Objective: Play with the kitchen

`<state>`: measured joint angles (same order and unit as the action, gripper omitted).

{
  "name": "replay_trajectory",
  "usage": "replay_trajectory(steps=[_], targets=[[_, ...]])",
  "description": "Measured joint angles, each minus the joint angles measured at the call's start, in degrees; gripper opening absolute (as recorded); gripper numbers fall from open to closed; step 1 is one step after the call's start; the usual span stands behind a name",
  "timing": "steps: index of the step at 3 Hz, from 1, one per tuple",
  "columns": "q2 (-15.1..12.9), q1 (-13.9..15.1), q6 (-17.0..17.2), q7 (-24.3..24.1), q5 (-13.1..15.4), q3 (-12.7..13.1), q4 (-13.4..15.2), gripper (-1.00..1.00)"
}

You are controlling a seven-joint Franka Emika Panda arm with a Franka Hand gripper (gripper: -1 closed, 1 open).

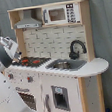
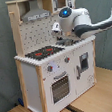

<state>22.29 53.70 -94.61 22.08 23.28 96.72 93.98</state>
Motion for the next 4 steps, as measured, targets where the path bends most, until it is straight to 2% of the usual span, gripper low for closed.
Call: replay_trajectory(steps=[1, 2, 4], targets=[[2.6, -2.1, 0.1, 0.4, 4.5, 1.0, 0.0, 1.0], [5.5, -2.0, -0.1, 1.3, 9.3, 3.9, 0.1, 1.0], [11.7, -0.1, -4.7, 3.7, 17.5, 9.5, 0.3, 1.0]])
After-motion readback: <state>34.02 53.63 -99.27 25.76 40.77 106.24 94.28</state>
